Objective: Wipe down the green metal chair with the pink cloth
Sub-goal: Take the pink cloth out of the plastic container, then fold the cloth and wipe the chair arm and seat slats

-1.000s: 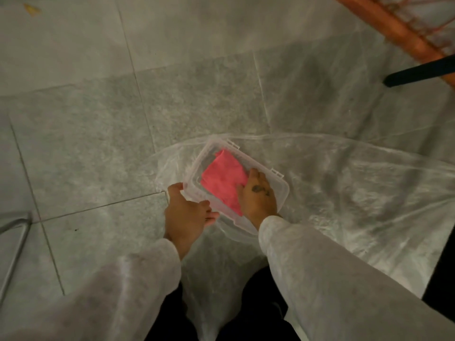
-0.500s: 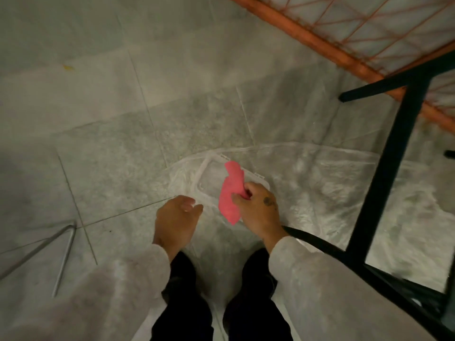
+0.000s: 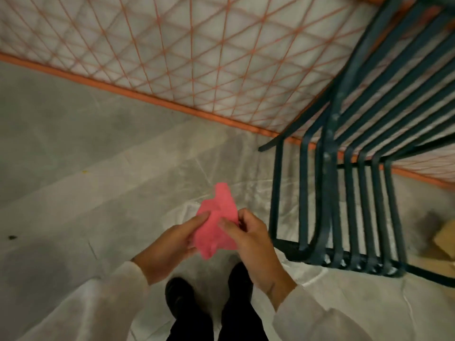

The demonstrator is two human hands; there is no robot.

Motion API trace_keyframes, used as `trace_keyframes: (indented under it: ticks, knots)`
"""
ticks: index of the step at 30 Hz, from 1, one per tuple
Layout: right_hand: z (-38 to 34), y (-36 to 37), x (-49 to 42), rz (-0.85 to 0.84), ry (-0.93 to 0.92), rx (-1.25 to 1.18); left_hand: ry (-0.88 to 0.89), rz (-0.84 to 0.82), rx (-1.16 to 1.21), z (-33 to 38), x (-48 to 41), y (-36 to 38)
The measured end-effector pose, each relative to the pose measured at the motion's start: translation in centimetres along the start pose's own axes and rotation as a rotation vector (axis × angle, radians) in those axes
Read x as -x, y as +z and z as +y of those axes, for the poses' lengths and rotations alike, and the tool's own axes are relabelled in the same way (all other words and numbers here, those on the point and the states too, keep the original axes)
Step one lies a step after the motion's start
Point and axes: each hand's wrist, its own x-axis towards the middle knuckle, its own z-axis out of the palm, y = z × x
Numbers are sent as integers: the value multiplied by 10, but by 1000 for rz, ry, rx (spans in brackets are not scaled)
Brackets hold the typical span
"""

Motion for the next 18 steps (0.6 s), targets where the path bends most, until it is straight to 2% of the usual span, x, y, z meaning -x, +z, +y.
trace_keyframes:
  ticks: [4,6,9,18]
  knots:
    - [-36,-34,68,44,-26,-124,140,-157,86,24,65,66]
    - [-44,-52,92,80,-23,-189,169,-114,61,24,79,88]
    - [-50,-87,124,113,-36,-205,233,21,-97,22,95,125]
    - [-25,-180,196,128,-46,-216,314,42,-409,-9,127,235]
